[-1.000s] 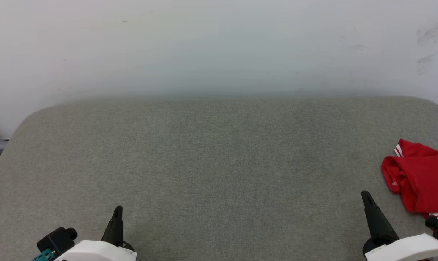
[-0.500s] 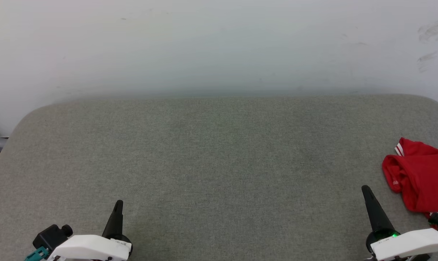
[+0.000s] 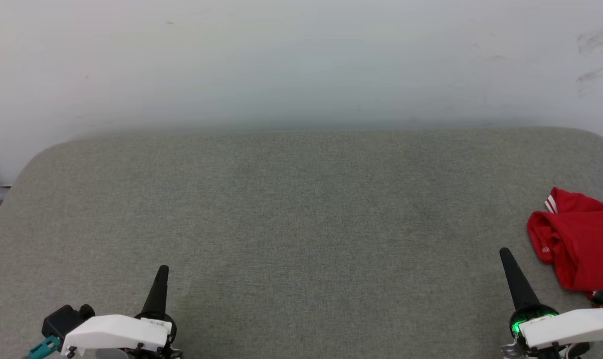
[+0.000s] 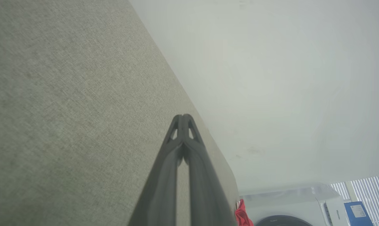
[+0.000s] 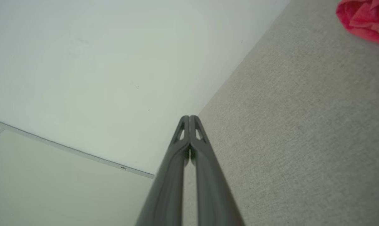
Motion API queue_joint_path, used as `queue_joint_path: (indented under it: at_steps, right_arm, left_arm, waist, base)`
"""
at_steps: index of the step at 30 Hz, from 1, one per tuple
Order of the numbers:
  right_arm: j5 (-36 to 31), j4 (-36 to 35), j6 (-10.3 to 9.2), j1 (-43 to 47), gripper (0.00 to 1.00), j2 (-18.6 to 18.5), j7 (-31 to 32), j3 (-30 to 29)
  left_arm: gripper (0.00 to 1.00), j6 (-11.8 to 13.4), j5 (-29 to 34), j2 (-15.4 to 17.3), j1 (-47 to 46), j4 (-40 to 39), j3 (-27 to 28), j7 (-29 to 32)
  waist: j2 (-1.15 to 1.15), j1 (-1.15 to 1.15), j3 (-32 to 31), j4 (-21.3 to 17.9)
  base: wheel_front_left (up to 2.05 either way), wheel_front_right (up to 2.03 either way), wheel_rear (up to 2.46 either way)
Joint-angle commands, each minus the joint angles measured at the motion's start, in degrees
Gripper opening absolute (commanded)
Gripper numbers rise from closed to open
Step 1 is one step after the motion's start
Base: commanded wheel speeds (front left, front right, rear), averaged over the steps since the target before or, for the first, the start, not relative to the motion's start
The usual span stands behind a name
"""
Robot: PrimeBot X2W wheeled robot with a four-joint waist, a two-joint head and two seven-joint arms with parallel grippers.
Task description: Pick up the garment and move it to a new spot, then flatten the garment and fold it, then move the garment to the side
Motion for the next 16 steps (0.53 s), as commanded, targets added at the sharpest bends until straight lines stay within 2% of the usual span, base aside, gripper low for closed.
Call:
queue_joint_path:
  at_steps: [1, 16]
  right_arm:
    - [2.0, 0.2, 0.00, -1.6, 0.00, -0.4, 0.2, -0.2]
    - [9.9, 2.2, -0.01, -3.3, 0.00, -0.3, 0.8, -0.5]
  left_arm:
    - [0.00, -0.5, -1.8, 0.0, -1.4, -0.3, 0.4, 0.5]
    - [0.00, -1.4, -8.8, -0.7, -2.6, 0.0, 1.7, 2.5]
  waist:
    - [0.00, 0.00, 0.1, 0.0]
    - [0.00, 0.00, 0.5, 0.0]
  base:
    - [0.00, 0.00, 0.00]
    - [0.00, 0.00, 0.00]
